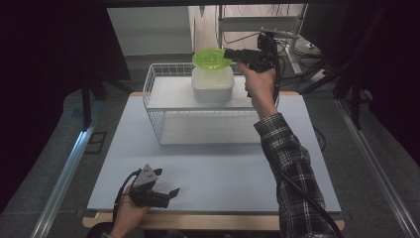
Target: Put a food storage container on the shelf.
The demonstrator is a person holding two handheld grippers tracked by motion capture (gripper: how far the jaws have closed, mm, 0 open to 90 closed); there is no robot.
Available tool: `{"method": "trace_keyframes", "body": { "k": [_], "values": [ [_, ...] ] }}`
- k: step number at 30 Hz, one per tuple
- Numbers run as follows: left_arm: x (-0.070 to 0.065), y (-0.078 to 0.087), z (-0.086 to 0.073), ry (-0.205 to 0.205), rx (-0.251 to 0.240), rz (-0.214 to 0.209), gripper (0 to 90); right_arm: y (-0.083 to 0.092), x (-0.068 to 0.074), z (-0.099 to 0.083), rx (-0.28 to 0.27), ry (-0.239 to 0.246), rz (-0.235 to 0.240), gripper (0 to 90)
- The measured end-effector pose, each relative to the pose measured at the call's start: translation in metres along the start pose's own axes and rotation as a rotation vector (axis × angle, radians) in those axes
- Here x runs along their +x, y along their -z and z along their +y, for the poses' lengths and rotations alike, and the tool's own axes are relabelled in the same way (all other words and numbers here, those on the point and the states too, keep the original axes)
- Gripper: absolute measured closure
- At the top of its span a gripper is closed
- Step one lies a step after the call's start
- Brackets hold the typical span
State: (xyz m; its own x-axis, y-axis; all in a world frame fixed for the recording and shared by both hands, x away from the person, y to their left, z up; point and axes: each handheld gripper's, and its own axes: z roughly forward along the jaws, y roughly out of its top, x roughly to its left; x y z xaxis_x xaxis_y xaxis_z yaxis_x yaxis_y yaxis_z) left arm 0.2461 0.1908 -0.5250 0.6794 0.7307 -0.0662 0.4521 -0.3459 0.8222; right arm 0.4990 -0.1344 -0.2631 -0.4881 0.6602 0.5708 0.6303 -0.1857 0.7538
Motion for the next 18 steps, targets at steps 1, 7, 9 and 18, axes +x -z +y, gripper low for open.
{"method": "trace_keyframes", "body": {
  "k": [1,7,9,18],
  "values": [
    [0.000,0.000,0.000,-0.001,0.001,0.000,6.0,0.000,0.000,0.000,0.001,0.004,0.001,54.0],
    [0.000,-0.001,0.000,-0.001,0.007,-0.003,6.0,0.005,-0.006,0.000,0.019,0.010,0.039,39.2],
    [0.000,-0.001,0.000,-0.001,0.007,-0.003,6.0,0.007,-0.007,-0.001,0.027,0.017,0.044,36.3],
    [-0.001,-0.002,0.000,-0.003,0.009,-0.005,6.0,0.018,-0.011,-0.008,0.029,0.058,0.069,28.9]
  ]
}}
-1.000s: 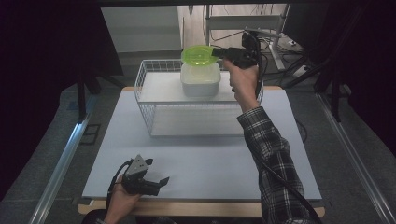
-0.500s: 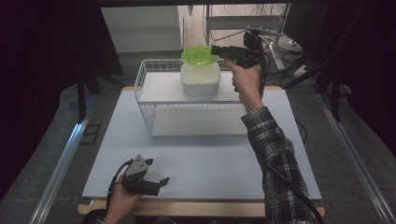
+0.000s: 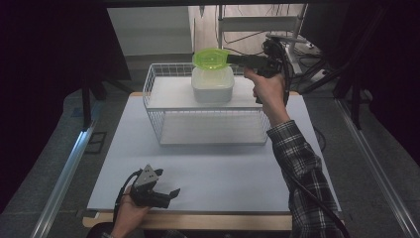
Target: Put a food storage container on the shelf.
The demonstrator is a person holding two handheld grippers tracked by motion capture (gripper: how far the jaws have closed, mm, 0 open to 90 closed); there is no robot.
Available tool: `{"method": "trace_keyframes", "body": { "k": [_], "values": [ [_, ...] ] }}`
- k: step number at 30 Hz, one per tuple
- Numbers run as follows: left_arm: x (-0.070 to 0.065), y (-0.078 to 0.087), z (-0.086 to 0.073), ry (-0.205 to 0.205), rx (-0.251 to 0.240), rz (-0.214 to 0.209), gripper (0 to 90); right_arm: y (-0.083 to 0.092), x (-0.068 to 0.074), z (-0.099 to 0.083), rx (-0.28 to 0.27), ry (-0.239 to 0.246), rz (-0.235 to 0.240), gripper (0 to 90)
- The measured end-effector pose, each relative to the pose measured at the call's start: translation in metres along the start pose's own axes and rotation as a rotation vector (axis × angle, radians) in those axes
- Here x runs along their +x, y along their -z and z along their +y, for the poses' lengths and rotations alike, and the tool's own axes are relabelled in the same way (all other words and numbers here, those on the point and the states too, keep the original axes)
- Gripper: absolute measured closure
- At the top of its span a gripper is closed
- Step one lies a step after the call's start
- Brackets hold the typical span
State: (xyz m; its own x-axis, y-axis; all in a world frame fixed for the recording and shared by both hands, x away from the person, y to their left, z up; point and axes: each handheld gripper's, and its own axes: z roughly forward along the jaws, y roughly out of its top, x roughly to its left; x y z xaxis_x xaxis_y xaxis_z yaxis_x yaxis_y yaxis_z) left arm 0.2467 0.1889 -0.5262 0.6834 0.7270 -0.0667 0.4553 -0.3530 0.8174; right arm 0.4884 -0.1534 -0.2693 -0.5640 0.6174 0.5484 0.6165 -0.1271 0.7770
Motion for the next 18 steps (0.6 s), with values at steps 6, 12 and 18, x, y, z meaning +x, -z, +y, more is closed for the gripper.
{"method": "trace_keyframes", "body": {
  "k": [6,12,18],
  "values": [
    [0.000,0.000,0.000,0.004,0.000,-0.001,6.0,0.007,0.000,-0.007,0.025,0.077,-0.021,24.8],
    [0.001,0.000,0.000,0.008,-0.001,-0.002,6.0,0.014,-0.001,-0.017,0.039,0.126,-0.024,22.8],
    [0.004,0.002,0.000,0.040,-0.032,-0.029,6.2,0.021,-0.003,-0.034,0.047,0.170,-0.021,20.9]
  ]
}}
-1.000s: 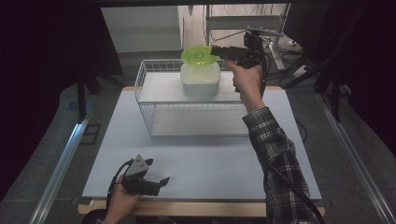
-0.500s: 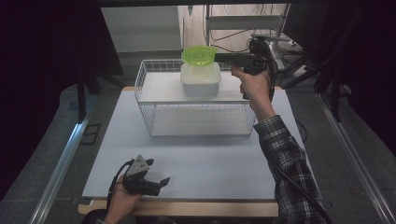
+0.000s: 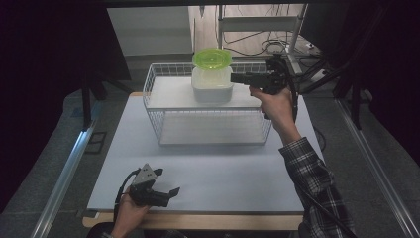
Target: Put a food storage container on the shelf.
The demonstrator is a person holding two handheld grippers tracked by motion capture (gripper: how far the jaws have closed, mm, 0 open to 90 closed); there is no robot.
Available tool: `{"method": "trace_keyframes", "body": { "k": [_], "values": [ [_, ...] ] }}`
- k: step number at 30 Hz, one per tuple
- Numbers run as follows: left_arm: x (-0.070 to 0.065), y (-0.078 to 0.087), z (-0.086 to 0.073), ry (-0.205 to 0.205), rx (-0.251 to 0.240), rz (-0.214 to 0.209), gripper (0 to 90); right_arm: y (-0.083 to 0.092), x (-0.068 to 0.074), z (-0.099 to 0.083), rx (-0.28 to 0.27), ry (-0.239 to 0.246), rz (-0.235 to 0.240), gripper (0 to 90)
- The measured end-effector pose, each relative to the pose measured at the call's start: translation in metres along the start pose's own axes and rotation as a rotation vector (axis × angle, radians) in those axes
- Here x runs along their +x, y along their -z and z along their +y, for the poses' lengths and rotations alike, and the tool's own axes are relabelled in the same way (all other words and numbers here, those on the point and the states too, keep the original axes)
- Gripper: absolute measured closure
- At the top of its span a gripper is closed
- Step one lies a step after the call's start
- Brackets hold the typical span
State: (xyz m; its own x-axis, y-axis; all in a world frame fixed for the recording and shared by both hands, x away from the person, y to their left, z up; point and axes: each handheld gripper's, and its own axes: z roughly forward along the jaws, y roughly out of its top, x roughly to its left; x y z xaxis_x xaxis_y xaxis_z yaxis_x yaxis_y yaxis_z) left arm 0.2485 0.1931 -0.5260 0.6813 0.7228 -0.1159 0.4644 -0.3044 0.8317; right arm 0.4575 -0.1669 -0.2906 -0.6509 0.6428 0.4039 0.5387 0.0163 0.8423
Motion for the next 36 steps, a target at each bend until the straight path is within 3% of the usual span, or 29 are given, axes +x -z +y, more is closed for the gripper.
{"method": "trace_keyframes", "body": {
  "k": [1,5,11,24,36],
  "values": [
    [0.001,0.000,0.000,0.001,-0.003,-0.003,6.2,0.003,0.002,-0.004,-0.006,0.025,-0.017,20.9],
    [0.001,0.000,0.000,0.010,-0.015,-0.022,6.2,0.008,0.004,-0.012,-0.023,0.046,-0.026,20.9],
    [0.001,-0.001,0.000,0.021,-0.017,-0.068,5.5,0.013,0.010,-0.030,-0.010,0.101,-0.038,18.9],
    [0.001,0.000,0.000,-0.010,-0.051,-0.057,4.0,0.011,0.020,-0.073,0.034,0.234,-0.096,10.2],
    [-0.003,-0.001,0.000,-0.032,-0.041,-0.065,3.3,0.010,0.020,-0.105,0.071,0.287,-0.106,5.9]
  ]
}}
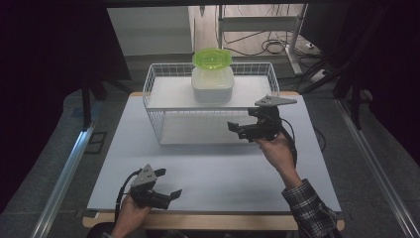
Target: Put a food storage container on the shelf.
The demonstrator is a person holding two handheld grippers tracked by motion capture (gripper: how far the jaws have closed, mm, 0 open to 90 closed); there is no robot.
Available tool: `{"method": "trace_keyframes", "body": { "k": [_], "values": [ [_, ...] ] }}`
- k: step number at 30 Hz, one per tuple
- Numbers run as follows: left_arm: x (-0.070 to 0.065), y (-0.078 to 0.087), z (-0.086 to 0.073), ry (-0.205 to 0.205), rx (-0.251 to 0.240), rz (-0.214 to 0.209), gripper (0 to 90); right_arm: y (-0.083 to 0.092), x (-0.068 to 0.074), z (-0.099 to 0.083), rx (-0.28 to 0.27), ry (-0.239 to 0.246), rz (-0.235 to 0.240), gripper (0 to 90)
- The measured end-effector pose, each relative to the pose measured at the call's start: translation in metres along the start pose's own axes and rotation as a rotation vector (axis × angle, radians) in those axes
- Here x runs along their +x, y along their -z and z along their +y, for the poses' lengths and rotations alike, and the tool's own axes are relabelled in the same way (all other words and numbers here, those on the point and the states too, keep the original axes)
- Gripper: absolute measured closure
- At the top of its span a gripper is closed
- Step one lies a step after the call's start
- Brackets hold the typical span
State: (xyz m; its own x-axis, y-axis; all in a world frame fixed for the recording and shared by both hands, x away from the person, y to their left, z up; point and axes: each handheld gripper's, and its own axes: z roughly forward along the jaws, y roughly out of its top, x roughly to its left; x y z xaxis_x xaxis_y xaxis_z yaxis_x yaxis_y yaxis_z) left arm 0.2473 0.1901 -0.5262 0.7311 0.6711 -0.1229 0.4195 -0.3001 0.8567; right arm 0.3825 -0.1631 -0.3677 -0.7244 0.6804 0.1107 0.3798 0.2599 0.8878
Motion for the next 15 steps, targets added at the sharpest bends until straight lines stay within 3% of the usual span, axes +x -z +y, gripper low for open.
{"method": "trace_keyframes", "body": {
  "k": [15],
  "values": [
    [0.001,0.002,0.000,0.002,0.010,0.005,3.2,0.004,-0.004,-0.049,0.051,0.044,0.004,2.8]
  ]
}}
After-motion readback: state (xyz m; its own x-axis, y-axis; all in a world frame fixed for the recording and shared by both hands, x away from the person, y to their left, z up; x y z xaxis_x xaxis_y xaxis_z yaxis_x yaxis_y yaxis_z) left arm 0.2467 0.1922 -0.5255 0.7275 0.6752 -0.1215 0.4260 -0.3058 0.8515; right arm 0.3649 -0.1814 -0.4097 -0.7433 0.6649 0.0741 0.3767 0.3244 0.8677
